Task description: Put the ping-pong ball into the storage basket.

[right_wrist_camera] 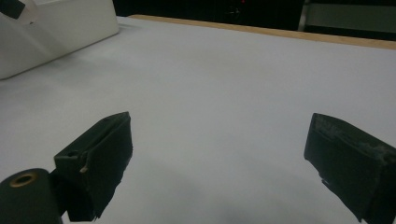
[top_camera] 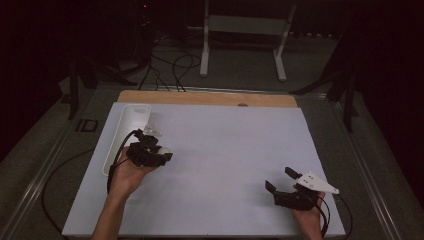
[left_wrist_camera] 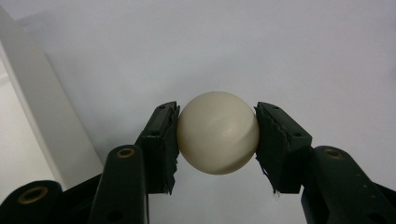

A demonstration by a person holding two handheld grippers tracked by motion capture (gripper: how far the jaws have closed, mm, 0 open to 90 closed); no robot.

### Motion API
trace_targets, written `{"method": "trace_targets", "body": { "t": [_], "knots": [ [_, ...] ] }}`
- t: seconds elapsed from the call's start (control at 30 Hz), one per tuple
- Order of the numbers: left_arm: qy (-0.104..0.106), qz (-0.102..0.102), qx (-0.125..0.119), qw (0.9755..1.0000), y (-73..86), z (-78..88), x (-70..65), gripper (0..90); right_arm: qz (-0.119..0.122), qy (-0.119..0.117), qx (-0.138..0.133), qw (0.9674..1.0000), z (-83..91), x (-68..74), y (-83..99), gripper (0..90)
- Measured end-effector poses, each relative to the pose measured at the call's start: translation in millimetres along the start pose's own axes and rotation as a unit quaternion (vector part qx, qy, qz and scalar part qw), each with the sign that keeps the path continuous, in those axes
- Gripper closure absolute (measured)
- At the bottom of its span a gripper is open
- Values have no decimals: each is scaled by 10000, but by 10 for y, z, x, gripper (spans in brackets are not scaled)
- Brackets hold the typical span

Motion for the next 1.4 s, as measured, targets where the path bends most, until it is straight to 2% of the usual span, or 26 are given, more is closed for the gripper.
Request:
{"method": "trace_targets", "body": {
  "t": [0.5,1.4],
  "knots": [
    [37,-43,-45,10000,30,40,39,515,7,-5,15,10000,-2,1,2,73],
    [-67,-143,-71,9999,110,137,160,515,1,-6,17,10000,-4,9,0,73]
  ]
}}
Point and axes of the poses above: each handheld gripper's, and its own axes: z roughly backward along the jaws, y roughly out of its underside, x roughly to its left, the point moved 4 cm from there along -z, roughly forward along the jaws, and after that the axes turned 5 degrees about x, right-handed, at the moved point
